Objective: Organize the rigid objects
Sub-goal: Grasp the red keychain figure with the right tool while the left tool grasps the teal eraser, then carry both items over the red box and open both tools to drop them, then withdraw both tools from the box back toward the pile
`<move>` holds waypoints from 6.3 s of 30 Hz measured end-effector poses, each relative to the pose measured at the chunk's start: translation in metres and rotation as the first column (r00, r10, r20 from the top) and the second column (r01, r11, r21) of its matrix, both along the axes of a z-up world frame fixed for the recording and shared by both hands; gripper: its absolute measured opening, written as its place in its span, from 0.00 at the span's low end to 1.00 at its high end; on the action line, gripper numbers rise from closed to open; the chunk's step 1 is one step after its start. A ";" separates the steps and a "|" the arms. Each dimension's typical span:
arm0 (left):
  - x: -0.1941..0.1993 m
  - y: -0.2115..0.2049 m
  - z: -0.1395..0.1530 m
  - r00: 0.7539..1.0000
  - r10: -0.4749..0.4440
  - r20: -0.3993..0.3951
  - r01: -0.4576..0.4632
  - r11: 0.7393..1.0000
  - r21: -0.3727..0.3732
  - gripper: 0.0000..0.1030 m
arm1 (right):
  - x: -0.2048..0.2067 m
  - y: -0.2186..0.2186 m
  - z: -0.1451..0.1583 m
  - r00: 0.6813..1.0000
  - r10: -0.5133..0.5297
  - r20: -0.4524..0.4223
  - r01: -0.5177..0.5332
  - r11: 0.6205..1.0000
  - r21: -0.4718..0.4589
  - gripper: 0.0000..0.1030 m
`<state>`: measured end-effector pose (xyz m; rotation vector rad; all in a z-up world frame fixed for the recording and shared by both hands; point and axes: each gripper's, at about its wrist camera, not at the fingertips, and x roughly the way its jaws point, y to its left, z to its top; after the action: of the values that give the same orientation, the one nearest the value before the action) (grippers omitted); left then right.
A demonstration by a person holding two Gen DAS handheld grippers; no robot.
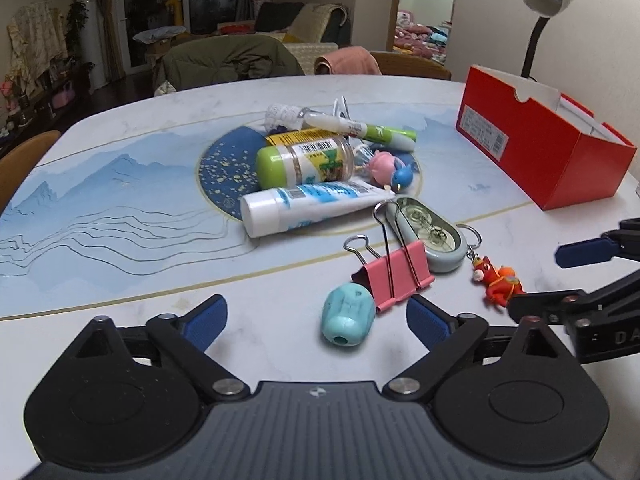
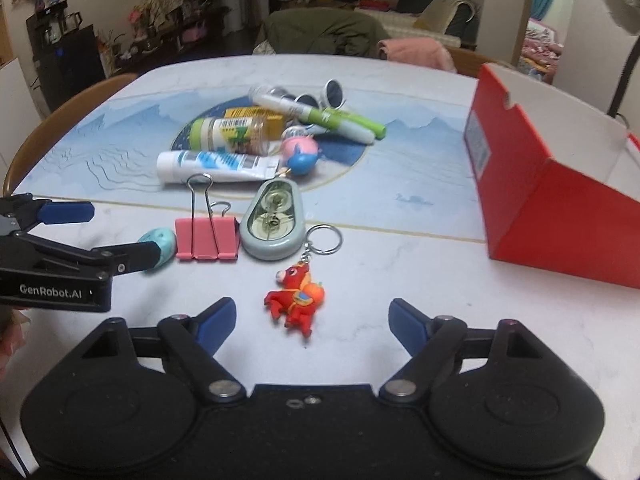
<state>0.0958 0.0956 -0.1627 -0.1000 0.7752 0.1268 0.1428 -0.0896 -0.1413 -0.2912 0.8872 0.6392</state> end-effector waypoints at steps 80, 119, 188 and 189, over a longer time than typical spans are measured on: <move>0.227 -0.225 0.144 0.938 -0.344 0.030 0.344 0.939 0.021 0.29 | 0.211 -0.204 0.124 0.981 -0.160 0.114 0.137 0.973 0.185 0.37; 0.394 -0.291 0.010 0.843 -0.366 -0.395 0.352 0.929 -0.112 0.29 | 0.280 -0.217 0.019 0.989 -0.006 -0.147 -0.002 0.999 -0.054 0.37; 0.113 -0.172 0.156 0.970 -0.197 0.142 0.204 0.978 -0.035 0.86 | 0.112 -0.199 0.136 0.987 -0.126 0.098 0.086 0.938 0.336 0.99; 0.108 -0.167 0.156 0.970 -0.193 0.146 0.201 0.979 -0.042 0.92 | 0.108 -0.195 0.136 0.987 -0.124 0.105 0.082 0.937 0.338 0.99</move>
<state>0.2038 -0.0714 -0.0072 -0.0838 0.6430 -0.0907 0.2506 -0.2847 -0.0058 0.0212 0.6561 0.6542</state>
